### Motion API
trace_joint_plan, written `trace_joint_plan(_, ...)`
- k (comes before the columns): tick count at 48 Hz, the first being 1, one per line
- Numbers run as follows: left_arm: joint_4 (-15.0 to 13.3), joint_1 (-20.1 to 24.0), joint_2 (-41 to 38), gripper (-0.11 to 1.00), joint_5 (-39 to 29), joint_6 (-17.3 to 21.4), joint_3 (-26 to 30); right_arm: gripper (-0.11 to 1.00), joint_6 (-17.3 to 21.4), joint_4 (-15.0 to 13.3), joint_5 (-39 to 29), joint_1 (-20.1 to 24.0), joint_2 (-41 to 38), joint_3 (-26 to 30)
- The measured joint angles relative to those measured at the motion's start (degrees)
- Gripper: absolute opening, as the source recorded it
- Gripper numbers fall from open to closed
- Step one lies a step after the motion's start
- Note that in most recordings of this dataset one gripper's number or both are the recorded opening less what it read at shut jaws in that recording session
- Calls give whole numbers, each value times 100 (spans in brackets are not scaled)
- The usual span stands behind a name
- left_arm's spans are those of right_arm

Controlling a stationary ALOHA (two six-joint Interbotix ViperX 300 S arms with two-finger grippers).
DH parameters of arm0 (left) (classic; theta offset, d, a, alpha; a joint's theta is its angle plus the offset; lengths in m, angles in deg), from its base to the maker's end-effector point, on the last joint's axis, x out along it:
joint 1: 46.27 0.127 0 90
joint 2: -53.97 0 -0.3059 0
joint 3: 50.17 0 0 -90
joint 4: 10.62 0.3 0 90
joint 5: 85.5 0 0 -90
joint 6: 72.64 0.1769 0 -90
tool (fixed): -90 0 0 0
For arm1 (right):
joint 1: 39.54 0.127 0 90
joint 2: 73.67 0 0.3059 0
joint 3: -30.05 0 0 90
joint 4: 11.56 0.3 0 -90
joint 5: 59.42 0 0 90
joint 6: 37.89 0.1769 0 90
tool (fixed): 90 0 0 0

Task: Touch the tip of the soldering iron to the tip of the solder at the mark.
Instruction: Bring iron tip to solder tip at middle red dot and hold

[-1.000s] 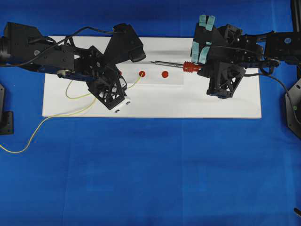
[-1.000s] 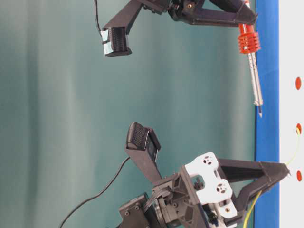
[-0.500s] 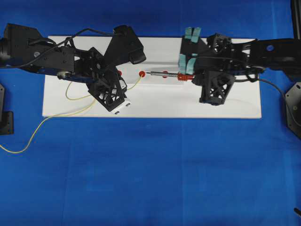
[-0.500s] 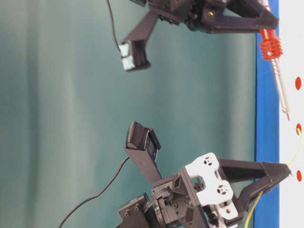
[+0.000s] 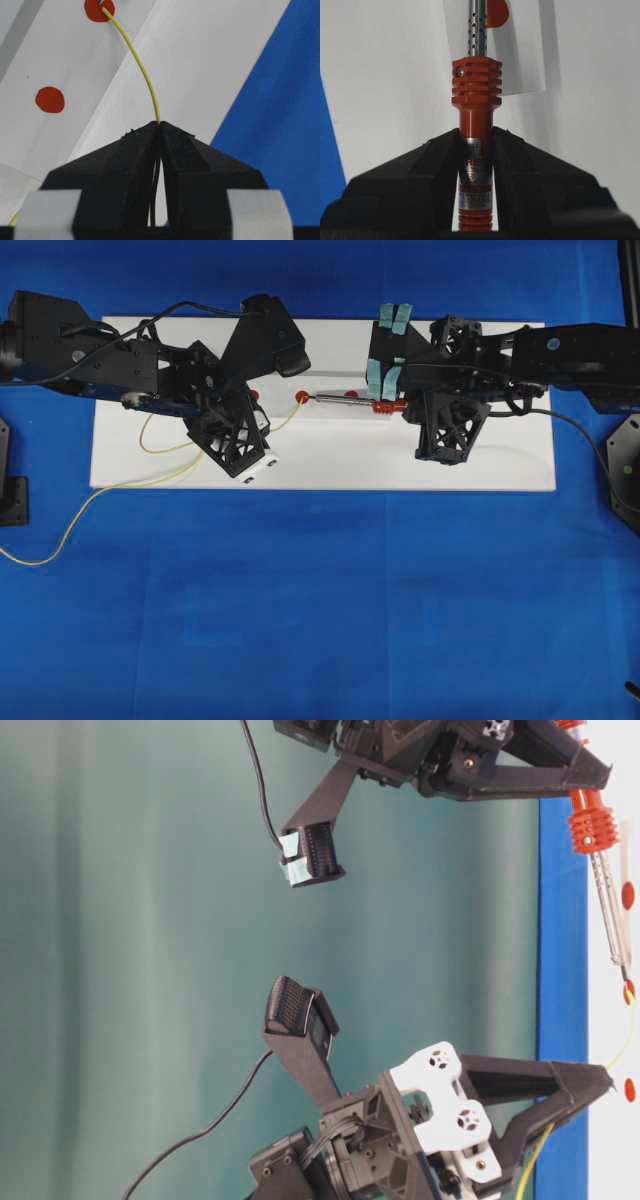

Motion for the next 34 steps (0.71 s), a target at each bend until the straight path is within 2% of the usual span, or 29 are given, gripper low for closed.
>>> trace_joint_plan(34, 0, -9, 9, 2, -44, -9, 0, 6, 0, -9, -26, 0, -79, 88)
